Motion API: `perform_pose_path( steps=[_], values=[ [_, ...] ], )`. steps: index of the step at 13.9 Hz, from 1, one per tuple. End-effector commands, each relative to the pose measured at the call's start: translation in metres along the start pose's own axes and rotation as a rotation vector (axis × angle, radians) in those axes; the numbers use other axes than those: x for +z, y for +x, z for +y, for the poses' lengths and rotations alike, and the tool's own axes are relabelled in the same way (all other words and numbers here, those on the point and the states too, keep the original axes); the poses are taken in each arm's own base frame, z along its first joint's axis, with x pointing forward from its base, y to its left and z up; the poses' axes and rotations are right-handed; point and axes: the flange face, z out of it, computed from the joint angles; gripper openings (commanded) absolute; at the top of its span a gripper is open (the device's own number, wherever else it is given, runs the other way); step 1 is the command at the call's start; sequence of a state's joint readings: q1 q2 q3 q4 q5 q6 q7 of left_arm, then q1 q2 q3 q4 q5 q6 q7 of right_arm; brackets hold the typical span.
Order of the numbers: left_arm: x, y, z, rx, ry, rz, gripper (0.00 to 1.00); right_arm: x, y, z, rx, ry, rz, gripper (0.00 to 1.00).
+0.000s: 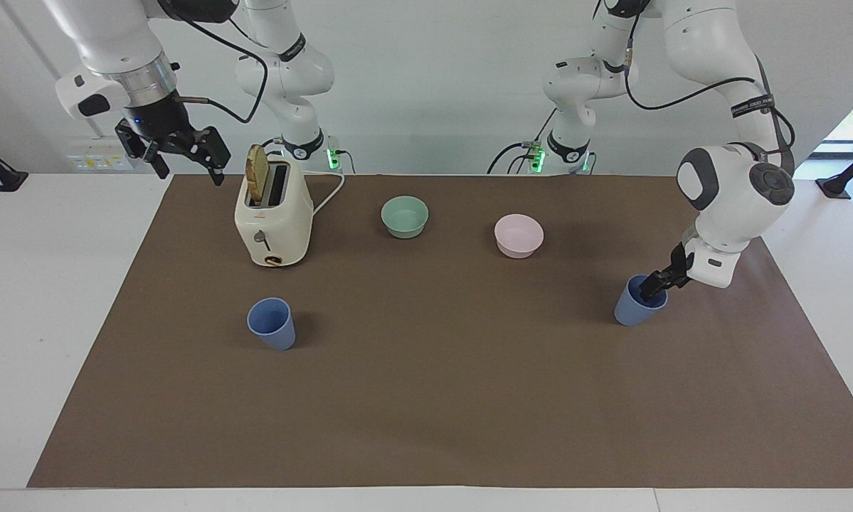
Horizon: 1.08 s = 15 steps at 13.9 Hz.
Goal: Stack blue cups with both arms
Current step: 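Close the left gripper around the blue cup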
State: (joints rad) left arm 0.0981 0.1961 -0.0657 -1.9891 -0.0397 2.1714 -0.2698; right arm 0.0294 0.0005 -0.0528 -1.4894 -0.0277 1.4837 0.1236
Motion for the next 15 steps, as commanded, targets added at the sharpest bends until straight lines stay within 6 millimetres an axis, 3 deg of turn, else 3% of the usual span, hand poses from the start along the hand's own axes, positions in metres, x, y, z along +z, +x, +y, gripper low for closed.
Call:
perform_pose_path(
  steps=[1, 3, 7, 12, 15],
  values=[
    [-0.003, -0.004, -0.003, -0.057, -0.057, 0.013, 0.3, -0.001, 0.002, 0.002, -0.015, -0.002, 0.011, 1.0],
    [-0.008, 0.0, -0.003, -0.063, -0.068, 0.023, 0.0, -0.001, 0.002, 0.002, -0.018, -0.002, 0.01, 1.0],
    [-0.029, 0.012, 0.003, -0.054, -0.08, 0.062, 0.0, 0.001, 0.001, 0.007, -0.023, -0.001, 0.005, 1.0],
    [-0.1, 0.025, 0.017, -0.079, -0.096, 0.073, 0.0, 0.002, 0.002, 0.012, -0.018, -0.001, 0.003, 1.0],
    [-0.146, 0.023, 0.041, -0.068, -0.104, 0.072, 0.0, 0.002, 0.0, 0.013, -0.017, -0.001, 0.001, 1.0]
  ],
)
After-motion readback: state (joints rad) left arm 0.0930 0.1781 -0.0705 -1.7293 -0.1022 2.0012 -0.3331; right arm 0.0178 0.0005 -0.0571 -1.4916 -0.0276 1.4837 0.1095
